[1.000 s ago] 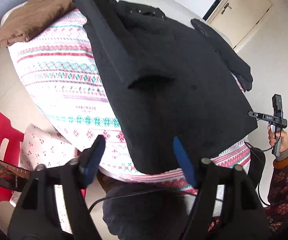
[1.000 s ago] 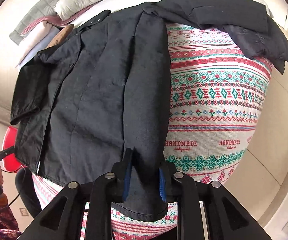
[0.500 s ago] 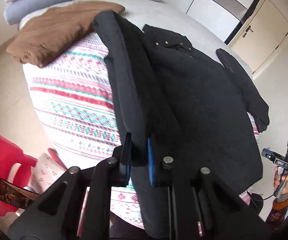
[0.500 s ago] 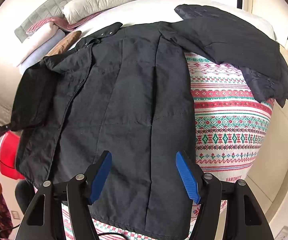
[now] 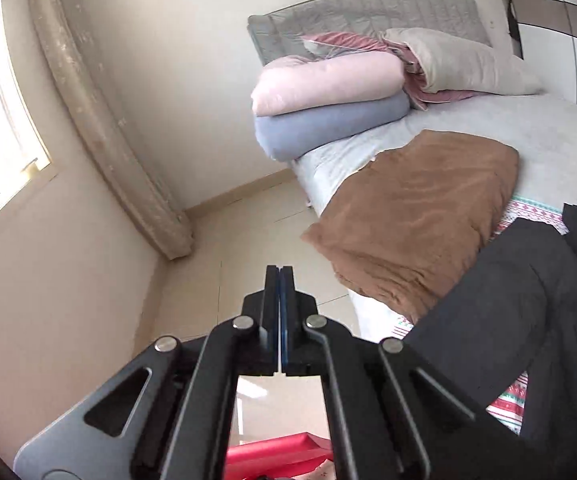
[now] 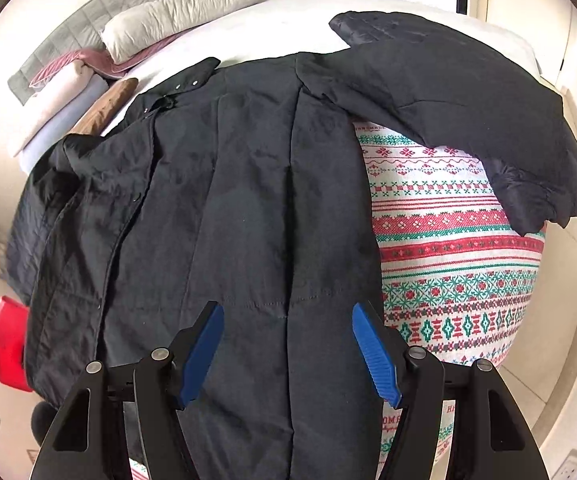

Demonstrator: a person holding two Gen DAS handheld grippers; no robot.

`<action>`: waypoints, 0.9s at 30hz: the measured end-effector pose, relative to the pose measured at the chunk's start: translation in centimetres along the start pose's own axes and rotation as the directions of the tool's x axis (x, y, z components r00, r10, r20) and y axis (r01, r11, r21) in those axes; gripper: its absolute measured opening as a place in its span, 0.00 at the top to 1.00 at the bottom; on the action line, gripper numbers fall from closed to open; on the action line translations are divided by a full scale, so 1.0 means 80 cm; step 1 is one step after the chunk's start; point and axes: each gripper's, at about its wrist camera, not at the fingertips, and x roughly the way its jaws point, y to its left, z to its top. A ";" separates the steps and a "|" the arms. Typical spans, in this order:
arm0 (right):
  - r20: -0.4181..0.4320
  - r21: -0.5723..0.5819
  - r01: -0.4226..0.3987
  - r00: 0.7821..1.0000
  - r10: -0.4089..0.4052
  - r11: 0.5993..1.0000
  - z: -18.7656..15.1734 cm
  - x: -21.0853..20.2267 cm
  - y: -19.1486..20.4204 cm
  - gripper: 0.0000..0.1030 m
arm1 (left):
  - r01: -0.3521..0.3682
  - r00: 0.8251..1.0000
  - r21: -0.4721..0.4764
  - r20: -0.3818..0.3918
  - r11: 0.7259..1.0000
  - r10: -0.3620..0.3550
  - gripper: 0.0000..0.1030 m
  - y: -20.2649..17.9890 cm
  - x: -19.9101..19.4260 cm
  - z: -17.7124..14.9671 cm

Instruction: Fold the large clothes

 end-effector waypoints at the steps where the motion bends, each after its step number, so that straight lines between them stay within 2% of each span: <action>1: -0.001 0.002 0.001 1.000 -0.001 1.000 0.001 0.001 0.000 0.34 | 0.040 0.999 -0.024 -0.015 0.999 -0.041 1.00 0.003 0.007 -0.001; 2: 0.000 0.001 0.002 1.000 -0.002 1.000 0.002 0.002 0.000 0.34 | 0.090 0.995 -0.046 -0.026 0.995 -0.091 0.99 0.003 0.009 -0.004; 4: 0.004 -0.001 0.002 1.000 -0.002 1.000 0.003 0.002 0.000 0.34 | 0.172 0.984 -0.054 -0.043 0.984 -0.174 0.81 -0.008 0.008 -0.020; 5: 0.006 0.000 0.004 1.000 -0.004 1.000 0.004 0.002 -0.001 0.34 | 0.208 0.976 -0.042 -0.061 0.977 -0.210 0.57 -0.020 0.006 -0.030; 6: 0.005 0.002 0.008 1.000 -0.008 1.000 0.004 0.002 -0.003 0.34 | 0.246 0.966 -0.032 -0.078 0.969 -0.248 0.37 -0.032 0.006 -0.038; 7: 0.004 0.005 0.015 1.000 -0.015 1.000 0.006 0.002 -0.005 0.34 | 0.288 0.953 -0.024 -0.095 0.957 -0.289 0.32 -0.044 0.004 -0.049; 11: 0.014 0.015 0.056 0.998 -0.056 0.998 0.014 -0.007 -0.019 0.34 | 0.442 0.880 0.008 -0.197 0.897 -0.432 0.30 -0.103 -0.006 -0.083; 15: 0.042 0.050 0.104 0.994 -0.106 0.993 0.038 -0.023 -0.047 0.33 | 0.532 0.824 0.060 -0.263 0.844 -0.501 0.28 -0.167 -0.016 -0.091; 18: 0.061 0.039 0.132 0.989 -0.134 0.990 0.074 -0.031 -0.054 0.30 | 0.569 0.808 0.126 -0.269 0.812 -0.524 0.27 -0.223 -0.025 -0.076; 21: 0.084 -0.021 0.109 0.991 -0.107 0.994 0.126 -0.026 -0.038 0.24 | 0.595 0.800 0.202 -0.246 0.778 -0.548 0.26 -0.292 -0.032 -0.050; 24: 0.091 -0.114 0.086 0.993 -0.076 0.990 0.192 0.001 -0.006 0.21 | 0.612 0.791 0.278 -0.246 0.740 -0.561 0.24 -0.373 -0.021 -0.017; 27: 0.078 -0.218 0.068 0.996 -0.052 0.974 0.263 0.048 0.031 0.20 | 0.615 0.788 0.316 -0.271 0.722 -0.552 0.24 -0.451 0.010 0.017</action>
